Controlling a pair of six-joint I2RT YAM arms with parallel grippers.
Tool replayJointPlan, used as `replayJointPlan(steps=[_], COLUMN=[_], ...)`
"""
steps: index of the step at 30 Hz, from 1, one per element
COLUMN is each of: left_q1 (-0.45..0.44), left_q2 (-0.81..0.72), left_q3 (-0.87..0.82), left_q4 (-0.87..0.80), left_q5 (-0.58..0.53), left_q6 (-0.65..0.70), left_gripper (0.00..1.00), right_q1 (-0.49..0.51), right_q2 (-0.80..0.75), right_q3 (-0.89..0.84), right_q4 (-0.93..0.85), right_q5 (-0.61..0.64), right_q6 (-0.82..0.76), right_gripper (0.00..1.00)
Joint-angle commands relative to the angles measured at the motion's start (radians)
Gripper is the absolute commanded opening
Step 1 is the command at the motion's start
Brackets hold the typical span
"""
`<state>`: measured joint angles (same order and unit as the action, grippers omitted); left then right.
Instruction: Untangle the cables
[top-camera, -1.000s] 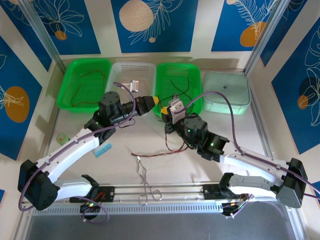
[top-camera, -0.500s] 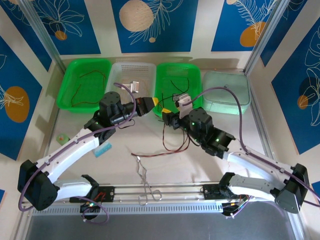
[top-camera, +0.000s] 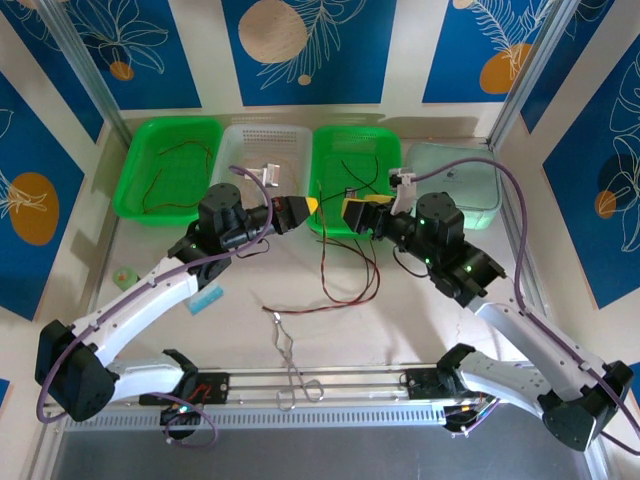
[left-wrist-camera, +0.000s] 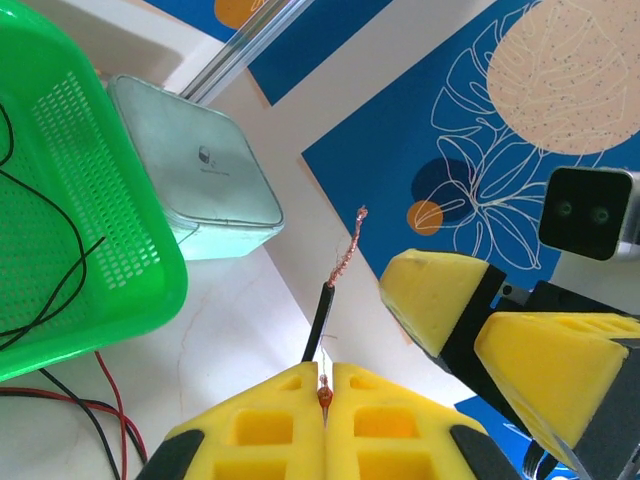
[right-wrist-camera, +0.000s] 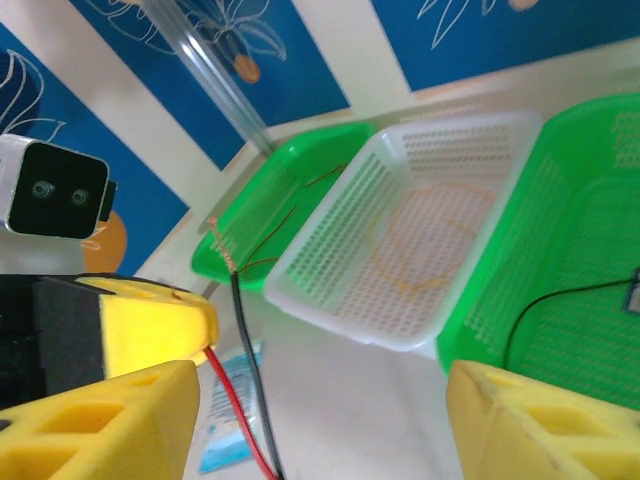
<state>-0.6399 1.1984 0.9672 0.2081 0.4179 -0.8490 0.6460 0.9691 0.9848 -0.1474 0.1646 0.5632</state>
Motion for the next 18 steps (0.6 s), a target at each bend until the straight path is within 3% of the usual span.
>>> replayJointPlan(steps=[1, 18], left_q1=[-0.007, -0.007], left_q2=[-0.029, -0.047], left_q3=[0.001, 0.001], left_q4=[-0.027, -0.048], left_q5=[0.016, 0.010], left_q6=[0.039, 0.030], left_gripper=[0.00, 0.00], right_q1=[-0.005, -0.014], right_q2=[0.051, 0.275], right_q3=[0.046, 0.202], right_q4=[-0.019, -0.010], right_q5=[-0.119, -0.224], right_q6=[0.069, 0.155], right_gripper=[0.64, 0.61])
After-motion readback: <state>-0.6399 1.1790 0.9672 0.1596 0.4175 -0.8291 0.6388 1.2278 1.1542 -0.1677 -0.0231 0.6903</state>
